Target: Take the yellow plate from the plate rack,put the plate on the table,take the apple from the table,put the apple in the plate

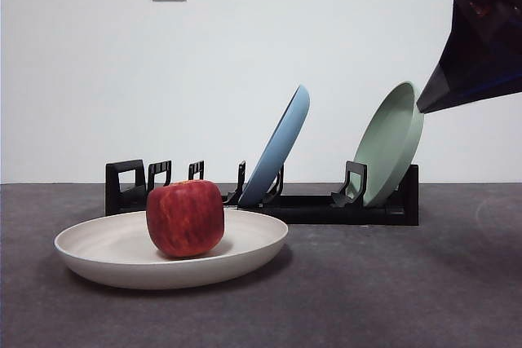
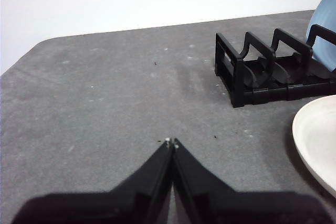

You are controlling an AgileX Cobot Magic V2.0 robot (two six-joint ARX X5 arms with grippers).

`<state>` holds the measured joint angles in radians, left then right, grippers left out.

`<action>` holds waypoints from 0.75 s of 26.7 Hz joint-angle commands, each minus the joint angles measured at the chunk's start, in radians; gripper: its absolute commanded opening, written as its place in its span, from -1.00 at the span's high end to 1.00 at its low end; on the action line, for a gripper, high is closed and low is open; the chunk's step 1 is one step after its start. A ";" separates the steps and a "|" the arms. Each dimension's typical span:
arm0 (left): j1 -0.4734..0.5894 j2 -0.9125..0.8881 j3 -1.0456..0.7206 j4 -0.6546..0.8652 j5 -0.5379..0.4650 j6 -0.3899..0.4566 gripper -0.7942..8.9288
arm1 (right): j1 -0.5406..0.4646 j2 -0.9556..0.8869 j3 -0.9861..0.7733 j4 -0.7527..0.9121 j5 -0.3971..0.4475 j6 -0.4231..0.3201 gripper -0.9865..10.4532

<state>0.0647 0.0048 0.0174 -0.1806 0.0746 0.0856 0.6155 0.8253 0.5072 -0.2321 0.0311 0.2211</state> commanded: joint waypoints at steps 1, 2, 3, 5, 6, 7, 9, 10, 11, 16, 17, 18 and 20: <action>0.003 -0.001 -0.014 0.002 0.005 -0.007 0.84 | -0.018 -0.072 -0.005 -0.008 0.026 -0.095 0.83; 0.003 -0.001 -0.014 0.002 0.006 -0.007 0.84 | -0.039 -0.108 -0.005 -0.013 0.032 -0.143 0.83; 0.003 -0.001 -0.014 0.002 0.006 -0.007 0.84 | -0.072 -0.146 -0.005 -0.016 0.027 -0.194 0.83; 0.003 -0.001 -0.014 0.002 0.006 -0.007 0.84 | -0.175 -0.235 -0.006 -0.017 0.010 -0.224 0.83; 0.003 -0.001 -0.014 0.002 0.005 -0.007 0.84 | -0.233 -0.278 -0.007 -0.016 -0.017 -0.226 0.83; 0.003 -0.001 -0.014 0.002 0.005 -0.007 0.84 | -0.302 -0.325 -0.010 -0.017 -0.051 -0.227 0.83; 0.003 -0.001 -0.014 0.002 0.006 -0.007 0.84 | -0.429 -0.409 -0.027 -0.017 -0.085 -0.239 0.83; 0.003 -0.001 -0.014 0.002 0.005 -0.007 0.84 | -0.485 -0.455 -0.043 -0.016 -0.085 -0.241 0.83; 0.003 -0.001 -0.014 0.002 0.005 -0.007 0.84 | -0.521 -0.492 -0.063 -0.016 -0.085 -0.242 0.83; 0.003 -0.001 -0.014 0.002 0.006 -0.007 0.84 | -0.575 -0.639 -0.201 -0.013 -0.084 -0.242 0.83; 0.003 -0.001 -0.014 0.002 0.005 -0.007 0.84 | -0.575 -0.657 -0.231 -0.008 -0.084 -0.242 0.83; 0.003 -0.001 -0.014 0.002 0.005 -0.006 0.84 | -0.575 -0.670 -0.256 -0.003 -0.085 -0.241 0.83; 0.003 -0.001 -0.014 0.002 0.006 -0.007 0.84 | -0.573 -0.698 -0.320 0.034 -0.085 -0.237 0.83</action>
<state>0.0647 0.0048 0.0174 -0.1802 0.0746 0.0853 0.0433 0.1387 0.2214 -0.2230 -0.0525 -0.0154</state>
